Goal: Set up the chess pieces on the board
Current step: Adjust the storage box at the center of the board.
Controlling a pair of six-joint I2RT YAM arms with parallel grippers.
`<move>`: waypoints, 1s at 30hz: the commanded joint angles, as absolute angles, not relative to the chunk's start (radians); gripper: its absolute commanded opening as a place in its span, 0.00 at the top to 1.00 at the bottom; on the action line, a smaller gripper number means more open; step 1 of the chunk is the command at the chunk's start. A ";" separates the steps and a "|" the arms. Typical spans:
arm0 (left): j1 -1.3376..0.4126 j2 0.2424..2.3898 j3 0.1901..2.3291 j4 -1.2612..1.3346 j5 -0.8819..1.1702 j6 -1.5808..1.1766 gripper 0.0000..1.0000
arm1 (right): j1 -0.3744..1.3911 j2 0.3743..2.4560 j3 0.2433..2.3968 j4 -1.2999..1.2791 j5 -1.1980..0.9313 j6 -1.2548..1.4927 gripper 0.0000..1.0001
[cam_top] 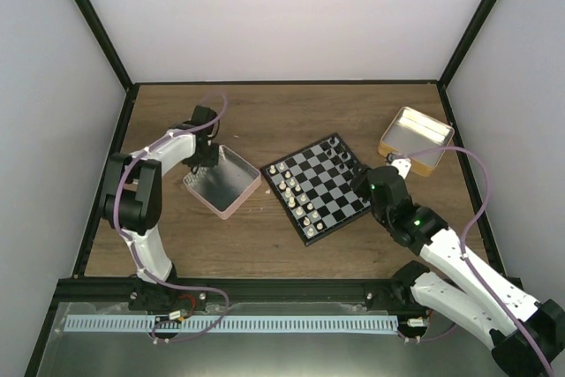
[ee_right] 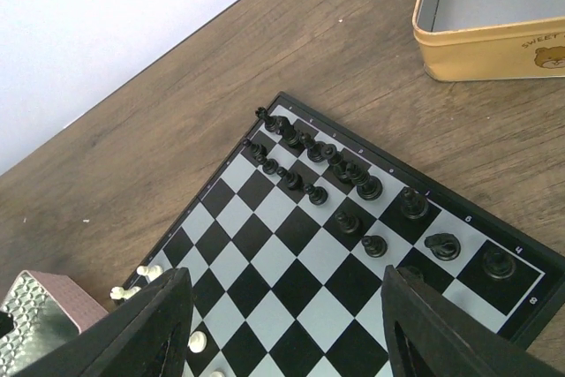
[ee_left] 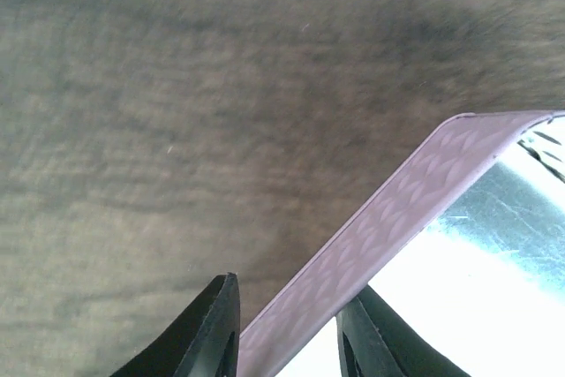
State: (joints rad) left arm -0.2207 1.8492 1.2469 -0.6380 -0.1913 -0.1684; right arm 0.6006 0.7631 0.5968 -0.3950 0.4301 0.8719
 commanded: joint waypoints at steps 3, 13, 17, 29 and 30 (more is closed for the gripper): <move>-0.199 1.794 1.176 -0.723 -0.242 -0.219 0.70 | 0.595 0.766 0.653 -0.371 0.420 0.856 0.40; -0.166 1.671 1.088 -0.774 -0.215 -0.297 0.96 | 0.596 0.758 0.650 -0.374 0.407 0.860 0.40; -0.162 1.628 1.059 -0.783 -0.203 -0.321 0.96 | 0.596 0.759 0.653 -0.373 0.406 0.856 0.40; -0.164 1.497 1.045 -0.802 -0.185 -0.334 0.67 | 0.596 0.763 0.642 -0.360 0.405 0.860 0.40; -0.164 1.487 1.061 -0.804 -0.183 -0.337 0.64 | 0.597 0.767 0.643 -0.357 0.405 0.860 0.40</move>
State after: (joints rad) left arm -0.1669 1.5372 1.0130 -0.7986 -0.1898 -0.3271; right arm 0.6006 0.7673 0.6090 -0.3862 0.4034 0.8680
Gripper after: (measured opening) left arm 0.324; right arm 0.602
